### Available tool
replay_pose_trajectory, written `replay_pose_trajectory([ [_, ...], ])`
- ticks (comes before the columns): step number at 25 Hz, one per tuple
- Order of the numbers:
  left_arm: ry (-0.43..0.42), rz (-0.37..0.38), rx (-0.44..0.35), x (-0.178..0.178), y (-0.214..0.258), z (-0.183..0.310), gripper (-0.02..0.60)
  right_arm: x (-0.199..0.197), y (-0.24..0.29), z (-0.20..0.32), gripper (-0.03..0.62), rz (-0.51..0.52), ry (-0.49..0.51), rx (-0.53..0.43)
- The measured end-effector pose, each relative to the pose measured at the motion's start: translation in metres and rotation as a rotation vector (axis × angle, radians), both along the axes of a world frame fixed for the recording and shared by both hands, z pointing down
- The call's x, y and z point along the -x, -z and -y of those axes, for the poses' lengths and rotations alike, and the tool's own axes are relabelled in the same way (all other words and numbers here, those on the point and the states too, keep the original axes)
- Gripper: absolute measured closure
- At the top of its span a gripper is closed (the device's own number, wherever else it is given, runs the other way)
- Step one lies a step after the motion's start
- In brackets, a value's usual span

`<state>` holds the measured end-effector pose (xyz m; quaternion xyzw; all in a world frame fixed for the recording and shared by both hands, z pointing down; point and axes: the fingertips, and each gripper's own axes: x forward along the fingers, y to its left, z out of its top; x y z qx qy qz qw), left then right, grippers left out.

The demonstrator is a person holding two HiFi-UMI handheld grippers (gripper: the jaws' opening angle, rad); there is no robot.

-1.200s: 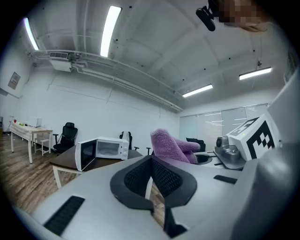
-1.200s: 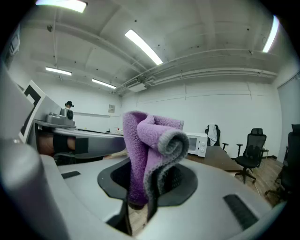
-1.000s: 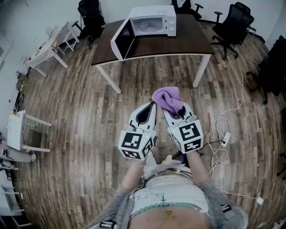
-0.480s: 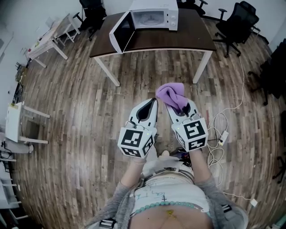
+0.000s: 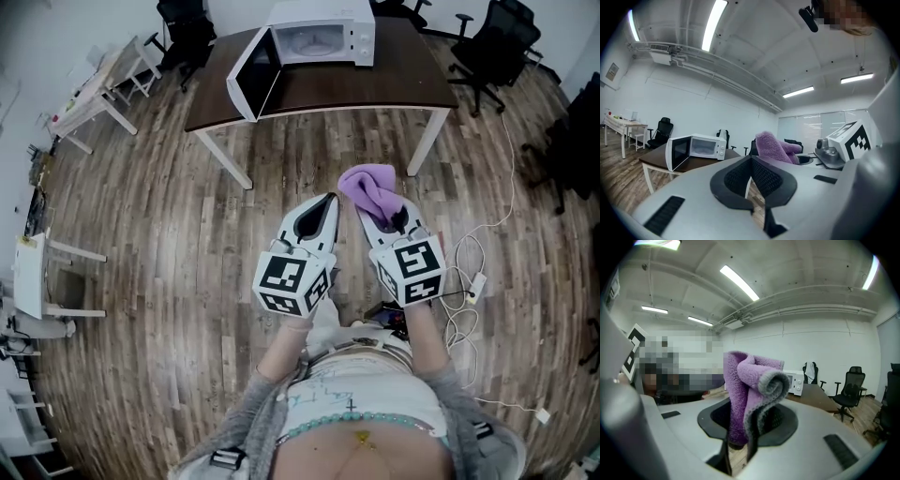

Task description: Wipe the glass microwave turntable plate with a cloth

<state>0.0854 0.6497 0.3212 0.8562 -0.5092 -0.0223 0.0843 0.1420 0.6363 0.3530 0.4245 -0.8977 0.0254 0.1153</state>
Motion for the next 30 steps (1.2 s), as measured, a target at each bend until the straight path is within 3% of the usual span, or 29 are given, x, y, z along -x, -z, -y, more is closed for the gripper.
replay_pose_trajectory([
  [13, -0.076, 0.016, -0.003, 0.057, -0.002, 0.093, 0.571, 0.064, 0.001, 0.085, 0.48, 0.016, -0.05, -0.017],
  [30, -0.088, 0.019, 0.032, 0.099, -0.018, 0.127, 0.571, 0.11, -0.019, 0.127, 0.48, -0.003, -0.026, 0.026],
])
